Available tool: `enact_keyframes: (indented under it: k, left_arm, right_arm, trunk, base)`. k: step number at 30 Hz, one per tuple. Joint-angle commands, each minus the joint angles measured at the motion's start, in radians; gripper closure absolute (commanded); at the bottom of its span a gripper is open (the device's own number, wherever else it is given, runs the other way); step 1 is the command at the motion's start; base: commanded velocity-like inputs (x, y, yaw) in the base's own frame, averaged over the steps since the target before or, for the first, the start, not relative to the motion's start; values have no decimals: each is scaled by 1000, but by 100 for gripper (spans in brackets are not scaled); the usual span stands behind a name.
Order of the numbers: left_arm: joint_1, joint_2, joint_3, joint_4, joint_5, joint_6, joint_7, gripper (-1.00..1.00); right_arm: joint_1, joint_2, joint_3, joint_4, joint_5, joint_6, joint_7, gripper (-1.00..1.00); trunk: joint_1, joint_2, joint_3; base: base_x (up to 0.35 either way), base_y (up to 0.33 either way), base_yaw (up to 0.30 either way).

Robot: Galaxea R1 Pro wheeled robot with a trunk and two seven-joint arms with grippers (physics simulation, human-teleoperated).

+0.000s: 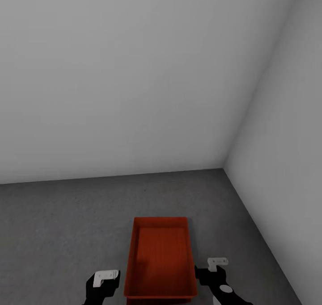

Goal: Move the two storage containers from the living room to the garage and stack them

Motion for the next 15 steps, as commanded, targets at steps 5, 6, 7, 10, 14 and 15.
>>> enact_keyframes:
  k: [5,6,7,10,14,15]
  left_arm:
    - [-1,-1,3,1,0,-3,-1,-100]
    - [-1,-1,3,1,0,-3,-2,-100]
    - [-1,-1,3,1,0,-3,-2,-100]
    - [-1,-1,4,1,0,-3,-3,-100]
    - [-1,0,4,1,0,-4,-4,-100]
    - [-1,0,4,1,0,-4,-5,-100]
  right_arm:
    - [-1,0,3,1,0,-2,-5,-100]
    - [-1,0,3,1,0,-2,-5,-100]
    - [-1,0,3,1,0,-2,-5,-100]
    - [-1,0,2,1,0,-1,-4,-100]
    - [-1,0,2,1,-1,-1,-2,-100]
    - [-1,-1,2,1,-2,0,-2,-100]
  trunk:
    - [0,-2,-1]
    - [0,-2,0]
    - [0,-2,1]
    - [0,-2,5]
    - [0,-2,11]
    - [0,-2,12]
  base:
    - [0,0,0]
    - [0,0,0]
    - [0,0,-19]
    - [0,0,-49]
    - [0,0,-81]
    - [0,0,-97]
